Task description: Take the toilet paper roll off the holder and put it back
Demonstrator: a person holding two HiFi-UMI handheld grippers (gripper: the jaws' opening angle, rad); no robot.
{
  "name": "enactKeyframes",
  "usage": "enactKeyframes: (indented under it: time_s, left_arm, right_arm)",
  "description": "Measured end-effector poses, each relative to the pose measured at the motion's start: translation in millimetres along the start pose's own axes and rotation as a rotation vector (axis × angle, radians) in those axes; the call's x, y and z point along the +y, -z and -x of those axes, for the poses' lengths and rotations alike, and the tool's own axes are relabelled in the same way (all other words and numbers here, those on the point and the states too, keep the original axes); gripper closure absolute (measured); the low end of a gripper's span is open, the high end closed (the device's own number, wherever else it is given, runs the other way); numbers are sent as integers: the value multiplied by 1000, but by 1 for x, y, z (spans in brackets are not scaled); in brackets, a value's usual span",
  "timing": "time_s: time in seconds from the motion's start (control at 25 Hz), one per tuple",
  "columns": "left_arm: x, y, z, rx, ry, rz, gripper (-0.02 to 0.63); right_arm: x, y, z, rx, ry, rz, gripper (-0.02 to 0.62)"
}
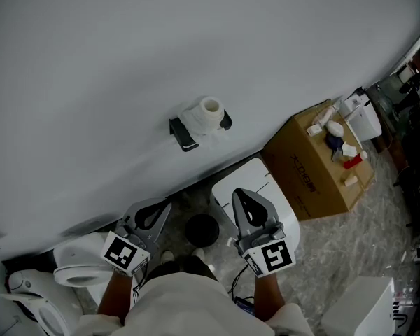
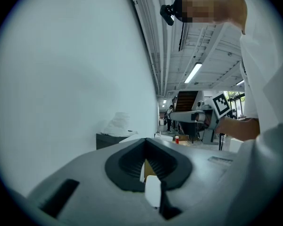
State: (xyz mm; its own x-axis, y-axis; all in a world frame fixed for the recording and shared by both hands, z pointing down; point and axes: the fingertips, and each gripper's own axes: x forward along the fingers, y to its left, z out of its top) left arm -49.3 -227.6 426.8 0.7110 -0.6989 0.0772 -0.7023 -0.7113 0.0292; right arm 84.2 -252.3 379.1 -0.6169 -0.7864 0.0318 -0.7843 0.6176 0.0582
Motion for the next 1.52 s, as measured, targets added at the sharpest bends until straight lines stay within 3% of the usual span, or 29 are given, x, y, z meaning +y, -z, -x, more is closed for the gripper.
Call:
enactKeyframes:
  time_s: [0.8,1.52]
  left_arm:
    - [3,-1,7,-9,-15,0,607]
    - [7,2,6,-4,-14,5,607]
  right_arm:
    - [21,-7,-6,-11,-66,-4,588]
    - [27,15,-14,44,-98,-22,589]
